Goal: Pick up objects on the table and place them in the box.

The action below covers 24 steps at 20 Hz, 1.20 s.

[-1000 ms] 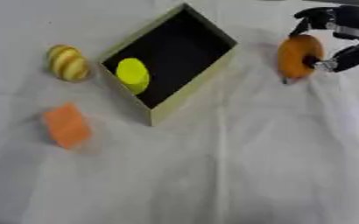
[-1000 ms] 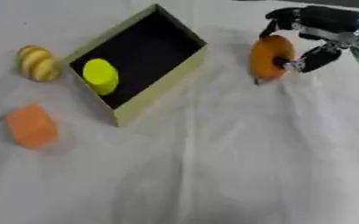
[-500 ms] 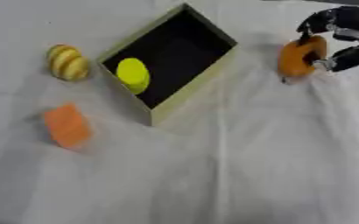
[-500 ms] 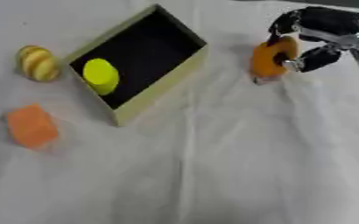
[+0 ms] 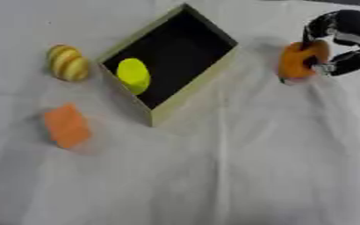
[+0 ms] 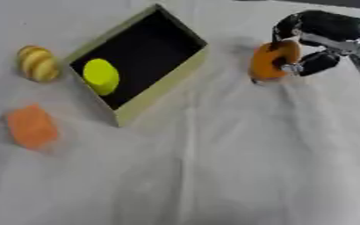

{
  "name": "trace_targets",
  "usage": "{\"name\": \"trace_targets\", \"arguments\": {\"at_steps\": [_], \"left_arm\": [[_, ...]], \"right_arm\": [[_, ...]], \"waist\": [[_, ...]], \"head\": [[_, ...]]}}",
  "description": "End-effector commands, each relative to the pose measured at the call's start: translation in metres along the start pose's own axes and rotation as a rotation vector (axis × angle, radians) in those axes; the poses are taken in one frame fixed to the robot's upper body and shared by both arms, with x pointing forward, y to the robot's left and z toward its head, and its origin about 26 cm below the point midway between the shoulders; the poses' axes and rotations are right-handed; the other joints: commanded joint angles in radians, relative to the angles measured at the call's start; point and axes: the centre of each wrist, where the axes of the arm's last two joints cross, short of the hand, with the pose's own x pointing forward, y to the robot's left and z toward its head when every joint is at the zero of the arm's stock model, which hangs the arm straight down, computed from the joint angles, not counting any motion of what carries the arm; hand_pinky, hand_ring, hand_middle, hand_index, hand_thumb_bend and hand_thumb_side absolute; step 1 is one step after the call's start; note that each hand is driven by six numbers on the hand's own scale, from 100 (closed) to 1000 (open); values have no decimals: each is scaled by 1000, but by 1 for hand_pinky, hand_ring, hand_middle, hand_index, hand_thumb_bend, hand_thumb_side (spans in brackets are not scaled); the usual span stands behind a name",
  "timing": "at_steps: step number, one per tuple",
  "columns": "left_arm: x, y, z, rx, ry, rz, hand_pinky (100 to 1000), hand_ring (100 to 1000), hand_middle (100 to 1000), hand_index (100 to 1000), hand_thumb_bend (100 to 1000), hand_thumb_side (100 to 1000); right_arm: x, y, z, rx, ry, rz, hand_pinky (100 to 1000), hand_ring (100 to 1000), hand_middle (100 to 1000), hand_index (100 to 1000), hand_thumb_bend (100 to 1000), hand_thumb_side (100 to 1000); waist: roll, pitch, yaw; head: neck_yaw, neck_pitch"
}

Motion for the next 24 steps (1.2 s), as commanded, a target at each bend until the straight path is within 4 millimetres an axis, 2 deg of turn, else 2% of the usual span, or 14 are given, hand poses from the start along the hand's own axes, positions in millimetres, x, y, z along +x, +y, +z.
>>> {"name": "trace_targets", "arguments": {"at_steps": [1, 12, 16, 18, 24], "left_arm": [[5, 2, -5, -7, -26, 2, 685, 712, 707, 867, 510, 544], [4, 3, -3, -12, -20, -5, 687, 711, 705, 867, 510, 542], [4, 3, -3, -12, -20, -5, 687, 711, 705, 867, 510, 542], [4, 1, -3, -15, -20, 3, 687, 712, 706, 866, 512, 540], [5, -3, -4, -17, -28, 25, 688, 711, 706, 866, 513, 536]], "right_arm": [[0, -26, 6, -65, -21, 43, 713, 598, 444, 543, 100, 100], [26, -81, -2, -264, -130, 13, 717, 593, 440, 535, 100, 100], [31, -91, -5, -277, -149, -15, 717, 593, 440, 535, 100, 100], [38, -98, -15, -301, -197, -18, 715, 581, 443, 536, 100, 100], [56, -117, -64, -326, -322, -40, 713, 563, 449, 541, 100, 100]], "waist": [[2, -34, -5], [-2, -50, -15], [-2, -50, -15], [-5, -54, -8], [-12, -56, 5]], "head": [[0, 5], [2, 12], [2, 13], [-9, 18], [-23, 21]]}}
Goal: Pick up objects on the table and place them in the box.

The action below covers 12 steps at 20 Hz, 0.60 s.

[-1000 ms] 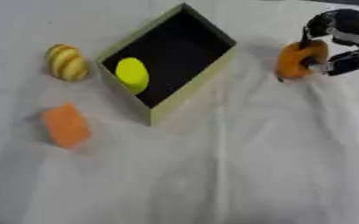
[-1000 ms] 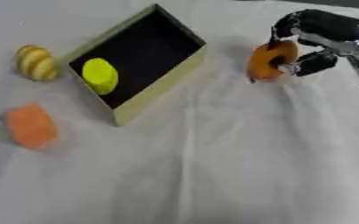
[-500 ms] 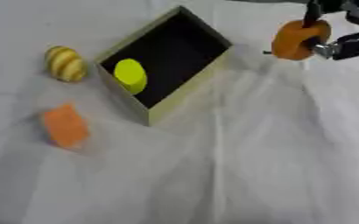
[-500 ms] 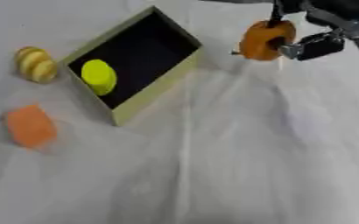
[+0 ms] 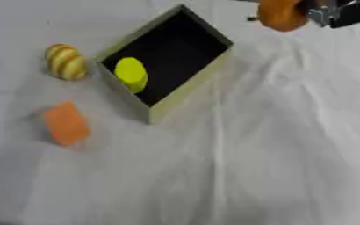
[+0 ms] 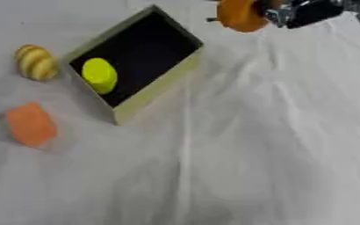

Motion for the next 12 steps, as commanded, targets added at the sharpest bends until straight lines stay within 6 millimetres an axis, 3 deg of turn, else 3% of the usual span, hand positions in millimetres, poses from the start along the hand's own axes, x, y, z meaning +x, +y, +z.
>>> {"name": "trace_targets", "arguments": {"at_steps": [1, 6, 12], "left_arm": [[6, -4, -7, -6, -35, 24, 689, 711, 706, 866, 515, 535], [9, -13, -10, -16, -51, 69, 691, 712, 706, 866, 518, 531], [12, -22, -14, -33, -72, 114, 691, 711, 706, 866, 518, 531]], "right_arm": [[2, -9, -21, 0, -49, 0, 714, 562, 449, 541, 100, 100], [-6, -2, -44, 2, -58, -49, 728, 570, 451, 542, 100, 100], [-14, 8, -55, -4, -37, -83, 741, 577, 456, 547, 100, 100]], "waist": [[1, -31, 5], [-6, -28, 24], [-20, -17, 52]], "head": [[-12, 3], [-33, -4], [-55, -7]]}}
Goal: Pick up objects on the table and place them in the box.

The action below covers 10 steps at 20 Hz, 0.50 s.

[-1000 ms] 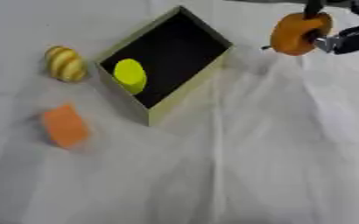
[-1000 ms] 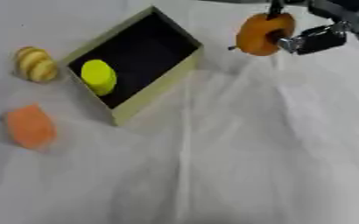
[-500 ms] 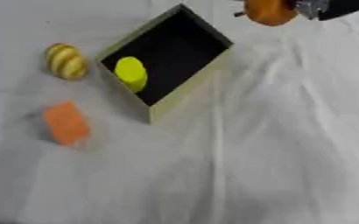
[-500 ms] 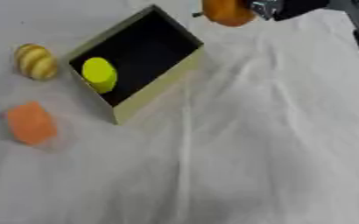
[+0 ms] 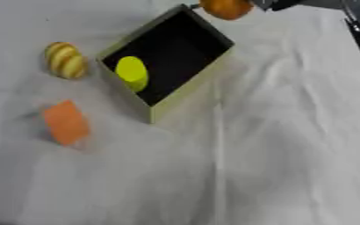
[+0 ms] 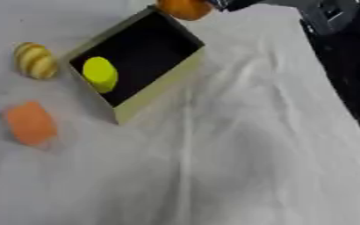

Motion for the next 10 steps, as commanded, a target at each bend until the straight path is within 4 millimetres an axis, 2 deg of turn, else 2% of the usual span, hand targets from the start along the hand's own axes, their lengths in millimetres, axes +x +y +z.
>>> {"name": "trace_targets", "arguments": {"at_steps": [1, 10], "left_arm": [[6, -4, -8, -15, -40, 27, 691, 712, 706, 866, 518, 531], [9, -12, -15, -22, -69, 62, 692, 712, 706, 865, 521, 528]], "right_arm": [[-3, -10, -3, 8, -9, 28, 746, 582, 461, 552, 100, 100], [-6, 14, -9, 120, -25, 13, 800, 651, 515, 608, 100, 100]], "waist": [[4, -17, 6], [-9, 7, 40]], "head": [[-11, -7], [-23, -15]]}}
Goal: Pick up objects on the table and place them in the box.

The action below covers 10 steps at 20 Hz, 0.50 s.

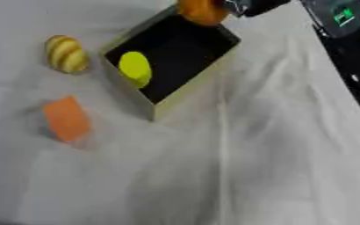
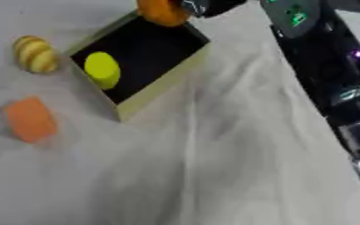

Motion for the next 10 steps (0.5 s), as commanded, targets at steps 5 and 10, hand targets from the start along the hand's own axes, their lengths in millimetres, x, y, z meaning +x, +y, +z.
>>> {"name": "trace_targets", "arguments": {"at_steps": [5, 10], "left_arm": [[6, -4, -9, 3, -45, 24, 693, 712, 707, 865, 521, 527], [6, -4, -10, 3, -46, 26, 693, 712, 707, 865, 520, 528]], "right_arm": [[-3, 3, 3, 166, -74, 48, 827, 688, 553, 643, 100, 100], [-5, 8, 6, 234, -93, 53, 869, 765, 678, 751, 100, 100]], "waist": [[3, -15, 9], [3, -13, 10]], "head": [[-5, -18], [-10, -30]]}}
